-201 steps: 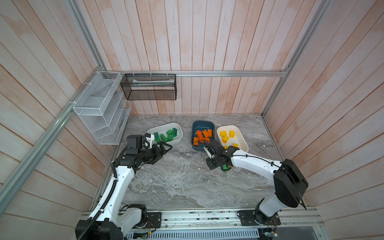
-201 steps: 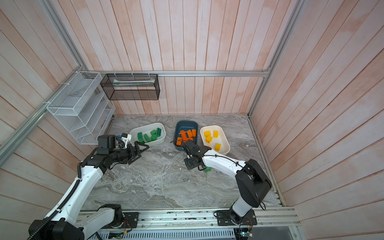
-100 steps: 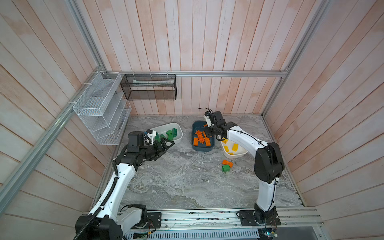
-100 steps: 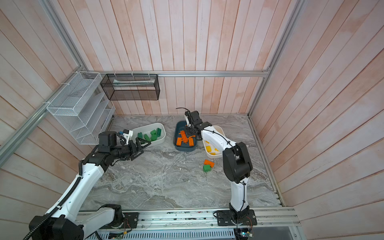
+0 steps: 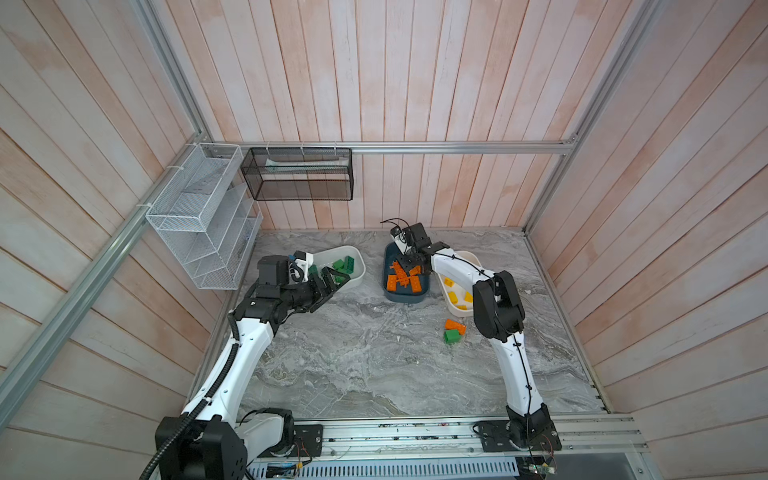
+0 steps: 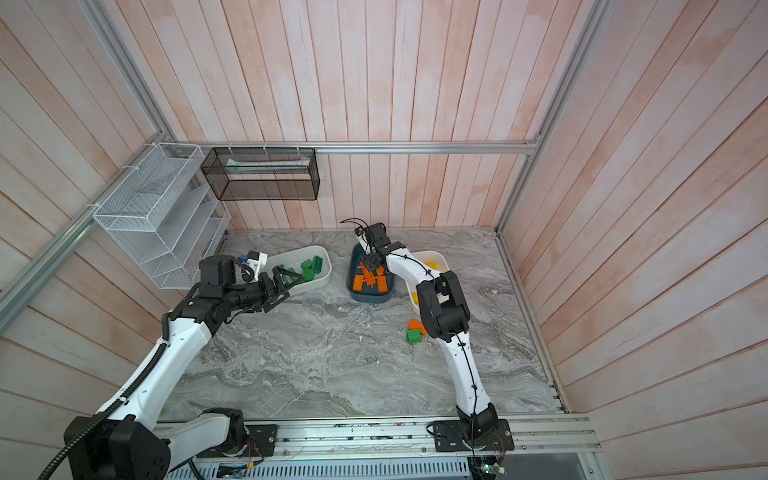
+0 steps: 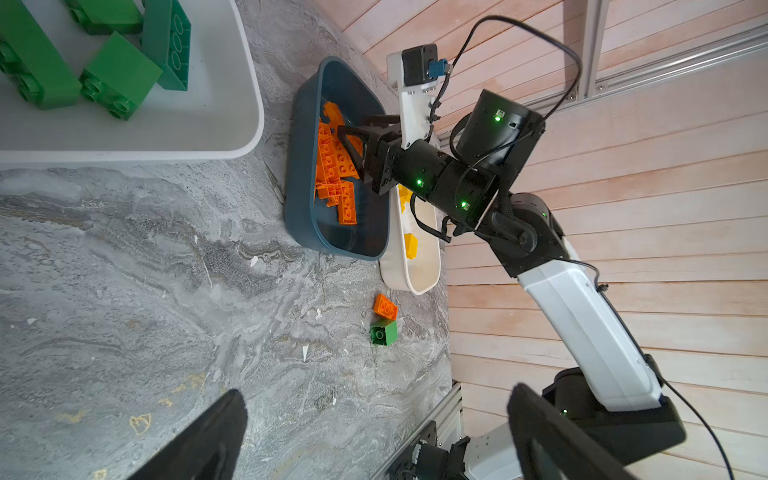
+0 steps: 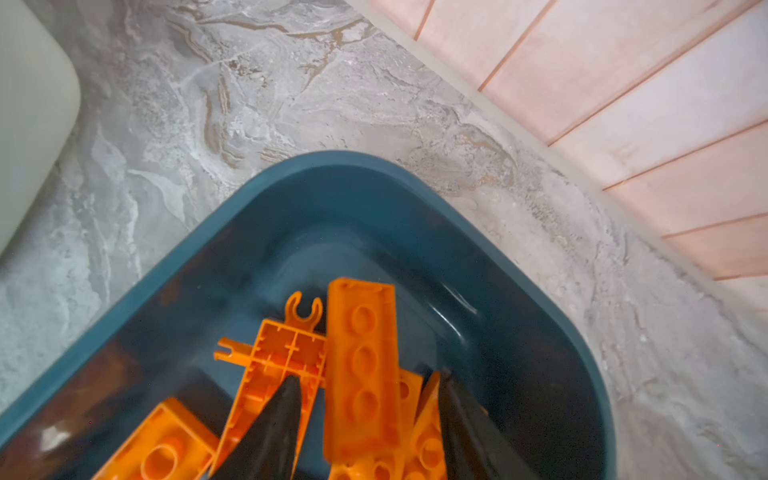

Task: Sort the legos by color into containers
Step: 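Carry the orange brick into the teal tub and release it, then lower the right gripper to the last green brick and grasp it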

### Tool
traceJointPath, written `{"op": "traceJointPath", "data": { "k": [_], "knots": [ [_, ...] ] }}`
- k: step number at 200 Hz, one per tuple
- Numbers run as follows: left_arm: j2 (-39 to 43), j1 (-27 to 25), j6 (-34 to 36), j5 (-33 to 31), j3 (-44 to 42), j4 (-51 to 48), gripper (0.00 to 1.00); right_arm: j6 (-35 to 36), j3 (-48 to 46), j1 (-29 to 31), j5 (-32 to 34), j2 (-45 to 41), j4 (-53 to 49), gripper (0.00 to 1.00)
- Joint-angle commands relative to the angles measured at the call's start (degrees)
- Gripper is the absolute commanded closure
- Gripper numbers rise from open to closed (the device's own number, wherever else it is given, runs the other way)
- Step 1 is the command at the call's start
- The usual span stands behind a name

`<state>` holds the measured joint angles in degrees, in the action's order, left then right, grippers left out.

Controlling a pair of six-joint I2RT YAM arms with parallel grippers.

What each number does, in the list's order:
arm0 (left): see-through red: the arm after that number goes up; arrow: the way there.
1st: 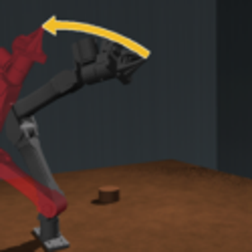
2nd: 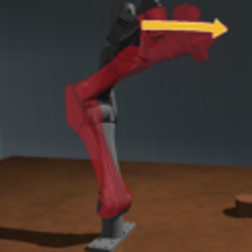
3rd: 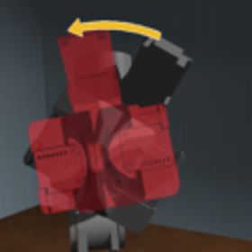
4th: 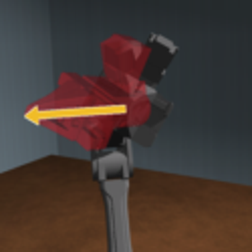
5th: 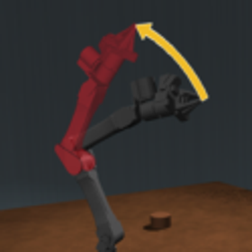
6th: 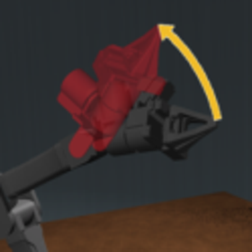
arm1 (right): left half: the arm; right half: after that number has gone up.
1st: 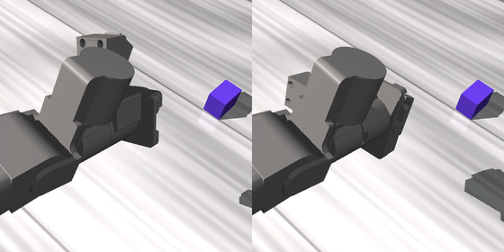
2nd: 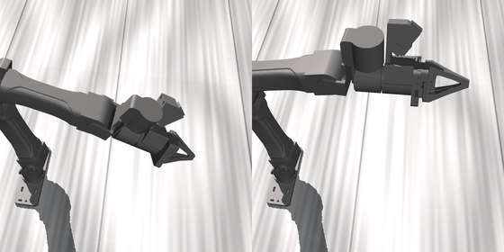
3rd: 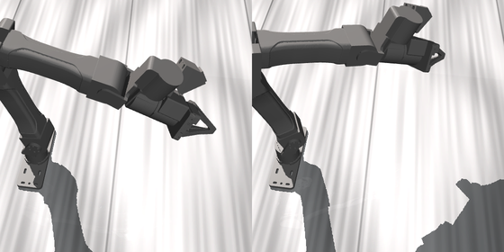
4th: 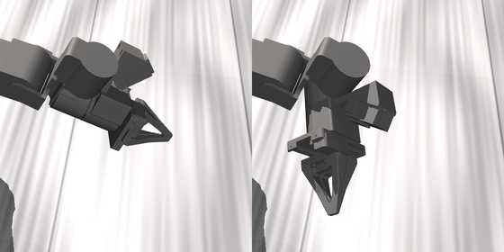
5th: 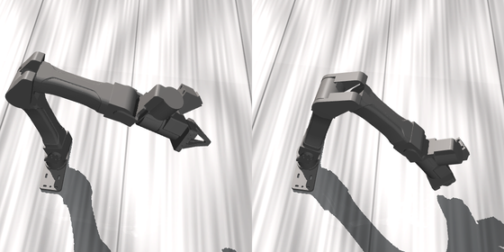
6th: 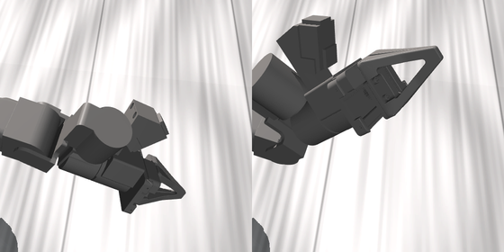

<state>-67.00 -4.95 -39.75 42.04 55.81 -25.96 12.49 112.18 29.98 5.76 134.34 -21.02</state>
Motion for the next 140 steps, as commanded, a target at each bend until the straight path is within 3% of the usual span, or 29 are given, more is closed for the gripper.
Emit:
{"op": "traceJointPath", "data": {
  "k": [1, 30, 106, 140],
  "knots": [
    [-0.2, -0.2, 0.2, 1.1, 0.7, 1.4, 0.0, 2.0, -2.1, 0.4, -0.4, -5.5, -0.2, 0.38],
    [-0.1, -0.5, -0.7, 1.6, -0.2, 2.8, 0.0, -3.1, -16.5, 0.3, -4.0, -19.8, 0.2, 0.35],
    [-0.5, -3.3, -2.0, 2.1, -2.9, 4.9, 0.0, -36.9, -51.8, 0.2, -9.2, -55.2, -11.2, 0.33],
    [-0.8, -4.0, -2.0, 2.0, -3.2, 5.5, 0.0, -45.2, -63.4, -0.2, -9.4, -64.4, -11.1, 0.31]
  ]
}}
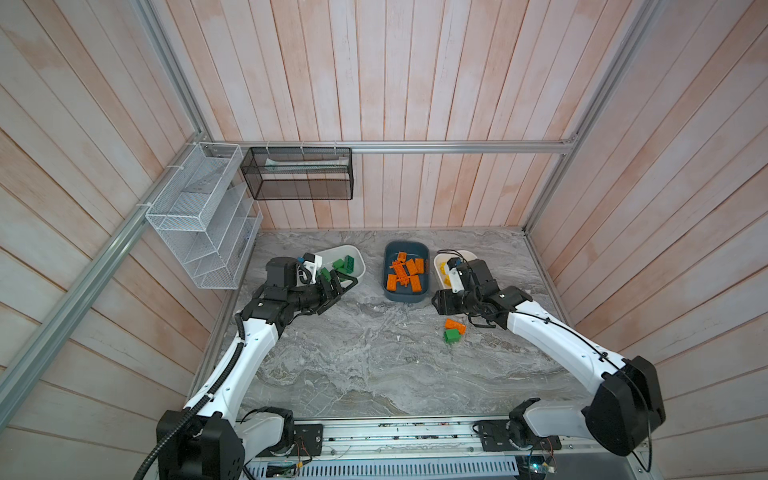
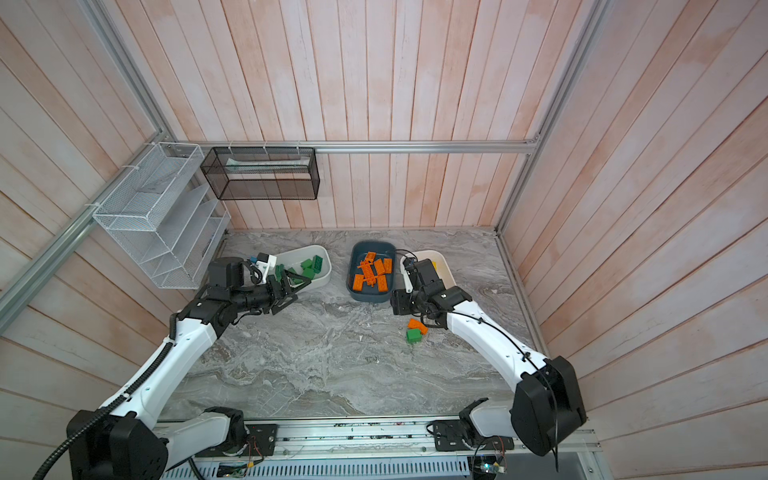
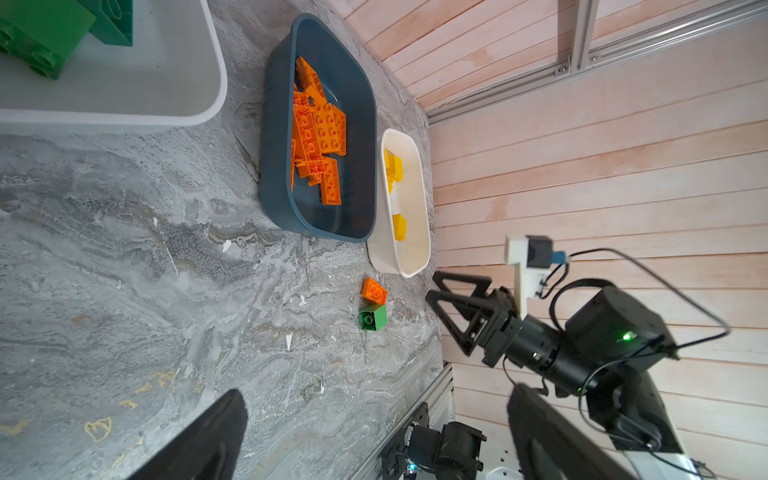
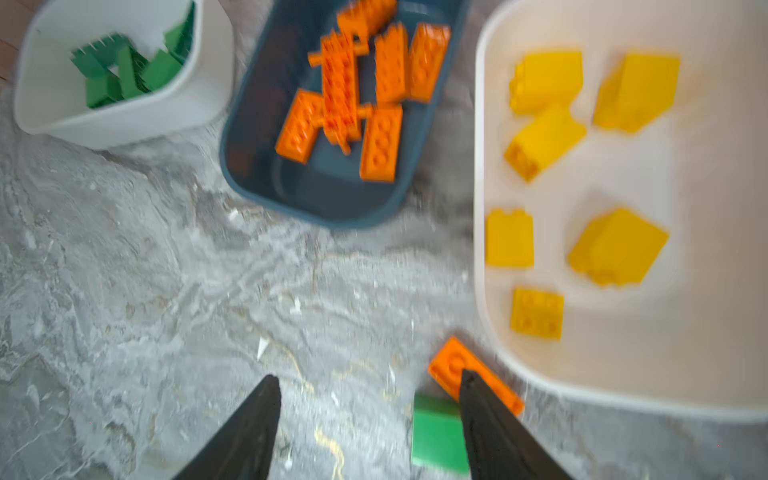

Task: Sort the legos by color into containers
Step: 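Lower the right gripper to the last green brick and grasp it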

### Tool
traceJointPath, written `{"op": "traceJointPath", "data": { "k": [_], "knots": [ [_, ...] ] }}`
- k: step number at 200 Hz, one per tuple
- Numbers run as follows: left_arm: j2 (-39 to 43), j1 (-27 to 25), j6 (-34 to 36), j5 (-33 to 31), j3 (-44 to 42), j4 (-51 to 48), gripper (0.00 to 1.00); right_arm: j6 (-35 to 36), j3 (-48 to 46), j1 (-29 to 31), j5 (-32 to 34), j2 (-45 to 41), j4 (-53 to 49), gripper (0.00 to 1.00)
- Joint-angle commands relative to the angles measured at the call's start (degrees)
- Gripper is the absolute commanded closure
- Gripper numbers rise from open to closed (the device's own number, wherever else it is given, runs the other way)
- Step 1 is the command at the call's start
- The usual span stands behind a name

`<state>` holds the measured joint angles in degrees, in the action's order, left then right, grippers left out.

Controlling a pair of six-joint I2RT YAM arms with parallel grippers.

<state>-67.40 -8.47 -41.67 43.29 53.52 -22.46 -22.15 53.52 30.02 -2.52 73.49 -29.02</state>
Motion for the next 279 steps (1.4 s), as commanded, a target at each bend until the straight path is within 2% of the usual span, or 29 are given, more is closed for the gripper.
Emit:
{"op": "traceJointPath", "data": {
  "k": [1, 18, 46, 58, 88, 108, 142, 209, 279],
  "knots": [
    [-0.5, -0.4, -0.1, 0.8, -0.9, 1.9, 0.0, -10.7, -4.9, -0.3, -1.1, -3.6, -3.1, 0.31],
    [-0.5, -0.5, 0.1, 0.6, -0.9, 1.9, 0.0, -15.2, -6.5, -1.1, -0.8, -4.2, -3.8, 0.31],
    [-0.3, -0.5, 0.4, 0.5, -1.6, 1.8, 0.0, -27.3, -6.1, -2.2, -0.7, -1.7, -4.4, 0.31],
    [-0.1, -0.6, 0.4, 0.4, -1.7, 1.7, 0.0, -34.9, -4.3, -2.7, 0.8, -0.3, -7.0, 0.31],
    [0.5, -0.6, 0.5, 0.1, -2.1, 1.6, 0.0, -54.1, -4.3, -3.0, -2.1, 1.8, -10.1, 0.31],
    [0.3, -0.6, 1.5, 0.0, -2.0, 0.6, 0.0, -63.1, -4.9, -2.8, -0.1, 1.7, -9.6, 0.34],
    [-0.4, -0.5, 2.6, -0.1, -1.6, 0.0, 0.0, -65.6, -5.2, -3.6, 0.5, 4.6, -5.8, 0.38],
    [-1.0, -0.6, 3.7, -0.3, -1.9, -0.5, 0.0, -64.7, -4.5, -4.8, -0.1, 11.0, -0.9, 0.46],
    [-0.5, -0.5, 4.9, -0.9, -2.0, -1.9, 0.0, -63.9, -5.0, -5.3, -0.7, 13.9, -2.4, 0.59]
  ]
}}
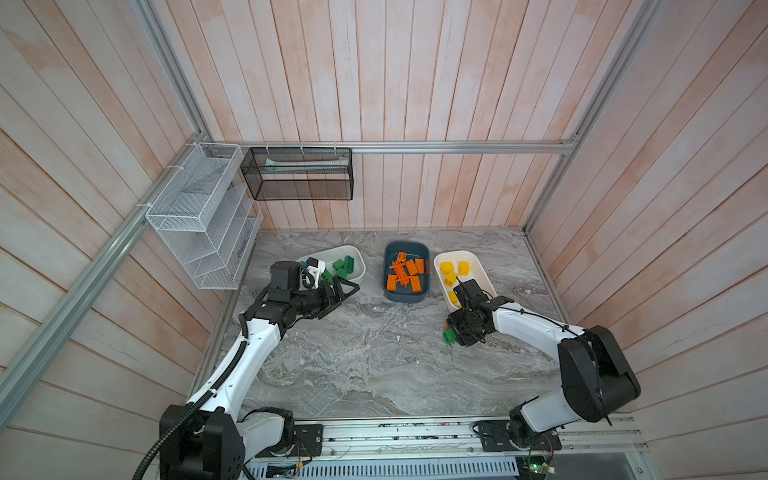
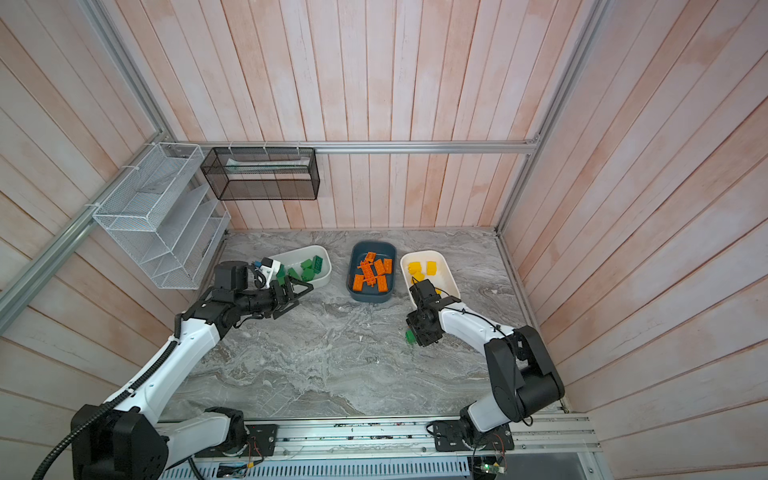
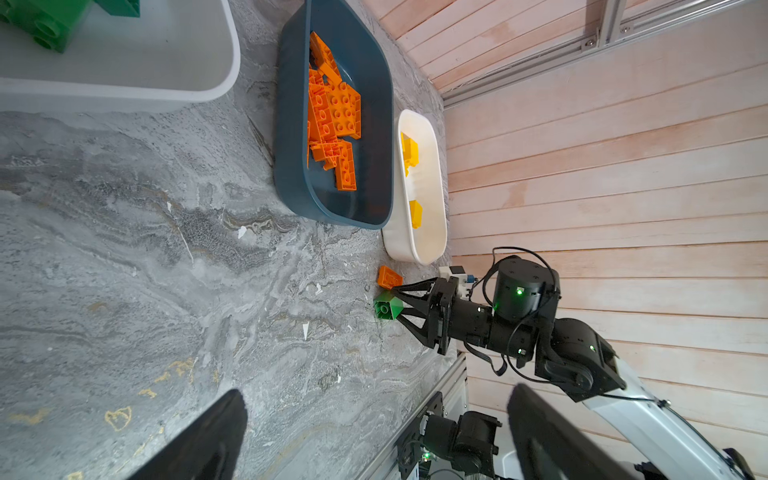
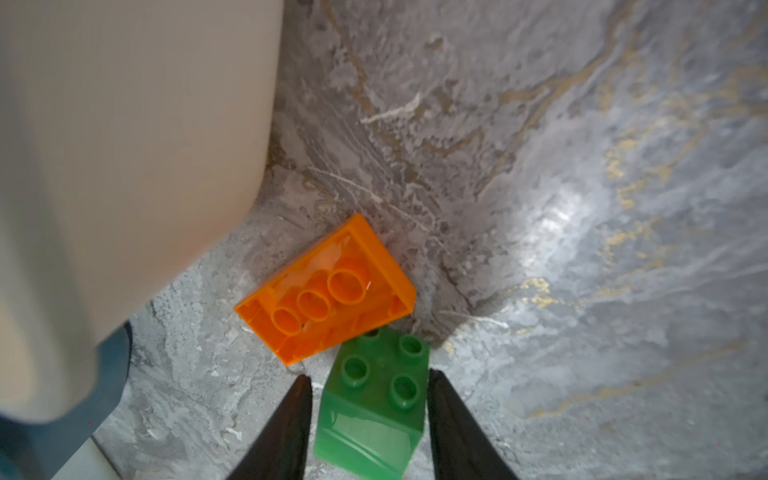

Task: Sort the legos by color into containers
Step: 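Lower the right gripper to the last green brick and grasp it, then carry the green brick over the white tub and release it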

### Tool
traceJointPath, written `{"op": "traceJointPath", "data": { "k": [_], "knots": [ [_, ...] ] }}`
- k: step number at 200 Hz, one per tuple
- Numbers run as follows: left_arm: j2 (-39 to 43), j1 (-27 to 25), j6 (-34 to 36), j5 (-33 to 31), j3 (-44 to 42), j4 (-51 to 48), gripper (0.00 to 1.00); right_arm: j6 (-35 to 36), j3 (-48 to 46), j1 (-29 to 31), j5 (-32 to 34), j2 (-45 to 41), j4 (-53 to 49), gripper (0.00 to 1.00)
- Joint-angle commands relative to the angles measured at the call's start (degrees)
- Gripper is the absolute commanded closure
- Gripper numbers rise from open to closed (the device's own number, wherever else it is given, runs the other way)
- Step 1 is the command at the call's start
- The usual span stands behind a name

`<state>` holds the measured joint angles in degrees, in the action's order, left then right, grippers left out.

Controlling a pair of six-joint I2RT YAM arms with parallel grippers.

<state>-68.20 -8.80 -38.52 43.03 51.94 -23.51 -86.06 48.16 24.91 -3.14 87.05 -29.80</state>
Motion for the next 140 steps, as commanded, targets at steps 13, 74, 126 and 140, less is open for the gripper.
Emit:
{"op": "traceJointPath", "data": {
  "k": [13, 74, 126, 140],
  "knots": [
    [0.3, -0.2, 1.8, -0.8, -0.6, -1.0, 0.0, 0.1, 0.1, 0.2, -0.2, 0.2, -2.2, 0.6],
    [0.7, -0.2, 1.6, -0.7, -1.2, -0.6, 0.0, 0.7, -2.5, 1.9, -1.9, -0.6, -2.8, 0.6],
    [1.1, -0.2, 1.8, -0.7, -1.3, -0.8, 0.0, 2.1, -1.4, 1.9, -1.5, -1.6, -4.4, 0.69],
    [1.1, -0.2, 2.1, -0.8, -1.0, -1.4, 0.0, 3.1, 0.3, 2.1, -0.6, -3.1, -5.7, 0.74]
  ]
}}
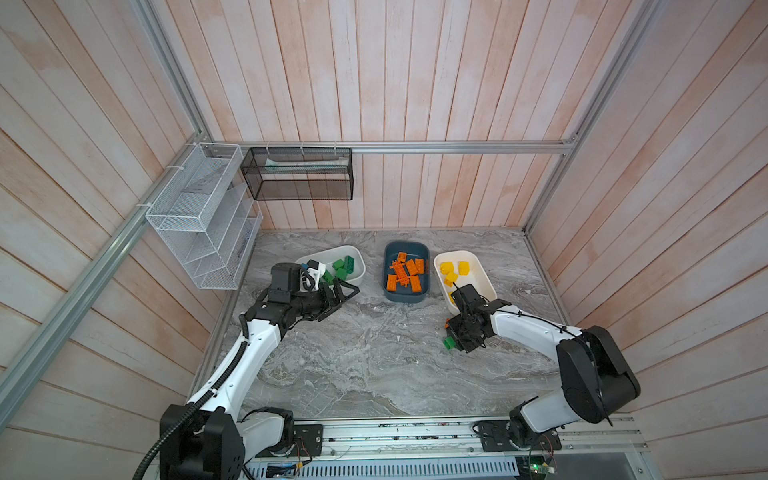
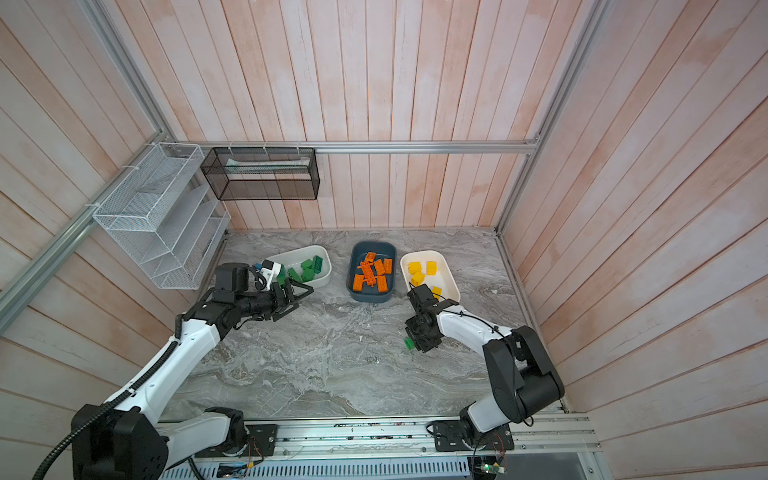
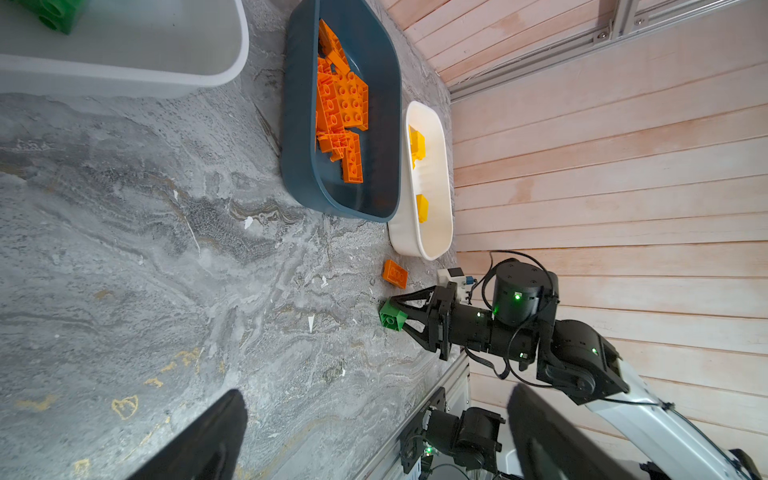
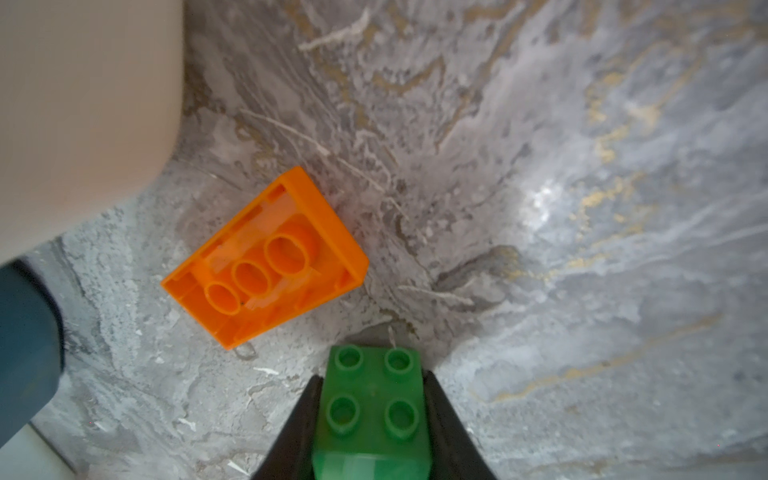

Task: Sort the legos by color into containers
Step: 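Carry the green brick over the white tub and release it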

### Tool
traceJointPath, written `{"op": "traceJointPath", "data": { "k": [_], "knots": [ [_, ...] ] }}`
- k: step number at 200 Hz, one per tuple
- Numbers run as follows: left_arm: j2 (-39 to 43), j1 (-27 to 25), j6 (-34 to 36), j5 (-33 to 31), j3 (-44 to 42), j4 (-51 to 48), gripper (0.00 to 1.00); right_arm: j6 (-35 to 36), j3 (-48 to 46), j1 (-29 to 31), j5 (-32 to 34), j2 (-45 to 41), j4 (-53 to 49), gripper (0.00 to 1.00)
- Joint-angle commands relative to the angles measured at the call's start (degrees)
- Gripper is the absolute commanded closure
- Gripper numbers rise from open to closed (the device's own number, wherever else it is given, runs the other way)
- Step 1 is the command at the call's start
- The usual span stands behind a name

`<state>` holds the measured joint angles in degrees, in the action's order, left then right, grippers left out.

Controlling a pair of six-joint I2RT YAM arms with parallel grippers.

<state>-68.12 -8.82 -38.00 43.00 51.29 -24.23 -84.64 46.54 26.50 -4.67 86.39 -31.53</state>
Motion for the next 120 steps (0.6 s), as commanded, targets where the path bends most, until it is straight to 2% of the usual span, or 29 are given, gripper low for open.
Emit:
{"op": "traceJointPath", "data": {
  "k": [1, 20, 26, 44, 72, 94, 120],
  "knots": [
    [1.0, -0.2, 1.6, -0.8, -0.3, -0.7, 0.0, 1.8, 2.1, 0.5, 0.9, -2.6, -4.1, 0.75],
    [1.0, 0.1, 3.0, -1.8, 1.0, -2.9, 0.0, 3.8, 6.7, 0.9, 2.7, -4.7, -7.5, 0.77],
    [1.0, 0.3, 3.6, -2.0, 1.4, -3.6, 0.0, 6.3, 8.4, 1.3, 2.9, -5.2, -8.4, 0.77],
    [1.4, 1.9, 4.6, -2.5, 2.7, -5.7, 0.0, 9.5, 13.5, 3.3, 2.7, -5.8, -7.7, 0.79],
    [2.8, 5.0, 5.5, -3.2, 4.1, -8.2, 0.0, 19.1, 25.8, 9.0, 4.6, 0.7, -4.6, 0.8],
    [3.1, 6.3, 6.5, -4.7, 5.4, -11.0, 0.0, 28.0, 31.5, 12.4, 2.8, 6.8, 5.5, 0.8],
    [3.8, 7.3, 7.3, -8.8, 6.9, -13.5, 0.0, 36.6, 37.2, 14.3, -4.0, 15.0, 17.7, 0.79]
  ]
}}
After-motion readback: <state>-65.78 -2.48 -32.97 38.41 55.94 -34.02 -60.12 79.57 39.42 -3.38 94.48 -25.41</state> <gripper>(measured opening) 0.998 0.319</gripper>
